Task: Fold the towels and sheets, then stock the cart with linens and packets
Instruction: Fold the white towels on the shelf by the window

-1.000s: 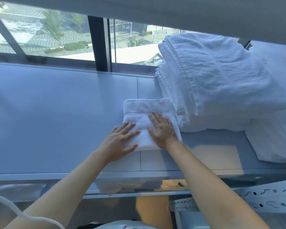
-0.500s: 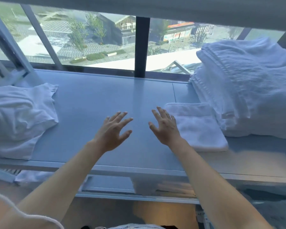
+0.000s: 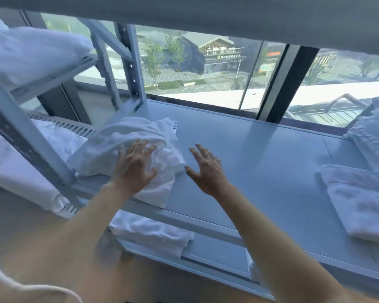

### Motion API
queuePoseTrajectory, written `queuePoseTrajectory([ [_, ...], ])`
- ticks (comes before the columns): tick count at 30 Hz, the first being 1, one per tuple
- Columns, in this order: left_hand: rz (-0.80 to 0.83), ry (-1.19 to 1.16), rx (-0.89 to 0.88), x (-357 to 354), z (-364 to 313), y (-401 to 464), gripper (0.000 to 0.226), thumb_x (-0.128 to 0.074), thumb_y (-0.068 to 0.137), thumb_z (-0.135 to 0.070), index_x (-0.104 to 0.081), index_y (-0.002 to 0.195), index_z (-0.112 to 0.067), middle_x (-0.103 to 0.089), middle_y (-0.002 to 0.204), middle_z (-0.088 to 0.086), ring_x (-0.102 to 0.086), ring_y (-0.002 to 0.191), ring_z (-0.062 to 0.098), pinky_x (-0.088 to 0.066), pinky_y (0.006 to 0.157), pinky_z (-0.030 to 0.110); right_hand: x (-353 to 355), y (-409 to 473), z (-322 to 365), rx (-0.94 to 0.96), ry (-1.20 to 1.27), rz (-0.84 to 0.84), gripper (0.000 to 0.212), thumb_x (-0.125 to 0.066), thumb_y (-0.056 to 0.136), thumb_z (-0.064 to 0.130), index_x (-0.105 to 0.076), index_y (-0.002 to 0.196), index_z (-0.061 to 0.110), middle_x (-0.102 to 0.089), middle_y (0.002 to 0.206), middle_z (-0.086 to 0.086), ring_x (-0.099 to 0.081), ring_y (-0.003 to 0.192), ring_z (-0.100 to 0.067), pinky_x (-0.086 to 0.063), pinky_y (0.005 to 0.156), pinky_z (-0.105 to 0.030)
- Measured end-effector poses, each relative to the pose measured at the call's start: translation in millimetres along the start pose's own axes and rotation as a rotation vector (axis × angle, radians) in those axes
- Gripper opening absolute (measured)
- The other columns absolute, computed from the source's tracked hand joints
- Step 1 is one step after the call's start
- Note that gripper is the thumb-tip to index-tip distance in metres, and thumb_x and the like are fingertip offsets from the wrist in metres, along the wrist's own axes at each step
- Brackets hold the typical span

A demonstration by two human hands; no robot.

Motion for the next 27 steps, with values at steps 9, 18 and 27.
queuePoseTrajectory([
  [9, 0.04, -0.076, 0.109, -1.2, 102.8, -11.2, 0.094, -0.079, 0.083, -0.038, -0.027, 0.161, -0.029, -0.026, 0.165, 0.013, -0.024, 0.151, 0.036, -0.028, 0.12, 0.057, -46.3, 74.9, 112.5, 0.197, 0.074, 0.129, 0.108, -0.082, 0.078, 0.054, -0.019, 0.163, 0.032, -0.008, 0.171, -0.006, -0.012, 0.156, -0.028, -0.032, 0.118, -0.05],
  [18, -0.03, -0.176, 0.145, -14.4, 124.3, 0.7, 0.073, -0.081, 0.08, -0.031, -0.047, 0.144, -0.022, -0.038, 0.152, 0.014, -0.042, 0.132, 0.043, -0.047, 0.101, 0.057, -70.9, 98.6, 121.1, 0.203, 0.133, 0.039, 0.073, -0.076, 0.08, 0.036, -0.047, 0.146, 0.027, -0.042, 0.142, -0.001, -0.038, 0.126, -0.028, -0.042, 0.108, -0.043],
  [27, -0.275, -0.181, 0.006, 26.5, 95.8, 21.4, 0.024, -0.072, 0.082, 0.002, -0.06, 0.102, -0.002, -0.055, 0.104, 0.017, -0.053, 0.098, 0.038, -0.052, 0.078, 0.051, -16.3, 92.0, 141.4, 0.394, 0.202, -0.254, 0.015, -0.061, 0.085, -0.006, -0.064, 0.096, 0.005, -0.056, 0.101, -0.007, -0.048, 0.097, -0.033, -0.047, 0.082, -0.046],
])
Point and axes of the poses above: each hand's wrist, its own y-axis towards the middle knuckle, its own x-axis out of the back of the hand, z = x × y, the point moved 6 cm from there along y, towards the middle knuckle
